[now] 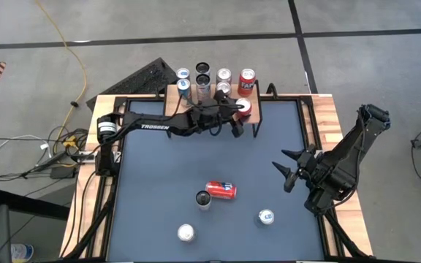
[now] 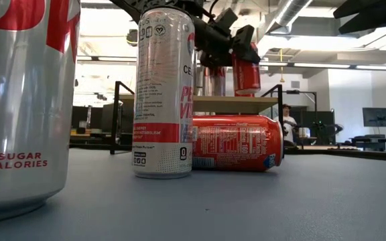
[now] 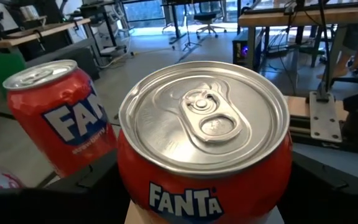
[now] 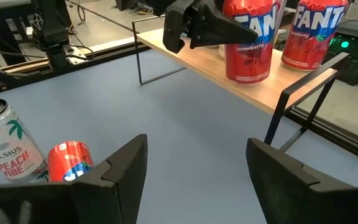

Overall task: Place canned beverage on shelf
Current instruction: Put the top left orange soda can on the shelf aligned with the other orange soda can

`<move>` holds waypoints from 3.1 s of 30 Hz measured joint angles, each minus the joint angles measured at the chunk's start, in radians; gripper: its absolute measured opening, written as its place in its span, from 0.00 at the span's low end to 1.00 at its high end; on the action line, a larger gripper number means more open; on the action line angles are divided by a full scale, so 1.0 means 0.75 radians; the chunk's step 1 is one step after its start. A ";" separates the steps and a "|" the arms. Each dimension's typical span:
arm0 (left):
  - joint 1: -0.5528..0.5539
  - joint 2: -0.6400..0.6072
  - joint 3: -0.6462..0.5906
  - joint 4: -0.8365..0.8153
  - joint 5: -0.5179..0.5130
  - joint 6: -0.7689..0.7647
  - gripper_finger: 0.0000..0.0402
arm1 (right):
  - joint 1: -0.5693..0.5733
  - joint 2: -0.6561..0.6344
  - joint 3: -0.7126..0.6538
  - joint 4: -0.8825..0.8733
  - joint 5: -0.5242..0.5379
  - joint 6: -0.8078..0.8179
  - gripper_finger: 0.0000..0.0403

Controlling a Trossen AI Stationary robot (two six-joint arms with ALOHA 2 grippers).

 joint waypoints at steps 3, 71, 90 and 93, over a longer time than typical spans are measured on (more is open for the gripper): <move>0.000 0.000 0.000 0.000 -0.025 0.015 0.78 | 0.000 0.000 0.000 0.001 0.000 0.000 0.63; -0.641 -0.794 0.333 -1.010 -0.017 0.260 0.80 | -0.288 0.009 0.001 0.609 -0.190 -0.790 0.51; -1.501 -0.806 0.328 -1.413 -1.033 0.147 0.65 | -0.692 0.048 0.001 1.113 -0.417 -1.534 0.01; -1.597 -0.785 0.328 -1.481 -1.272 0.118 0.62 | -0.719 0.093 0.002 1.171 -0.416 -1.583 0.01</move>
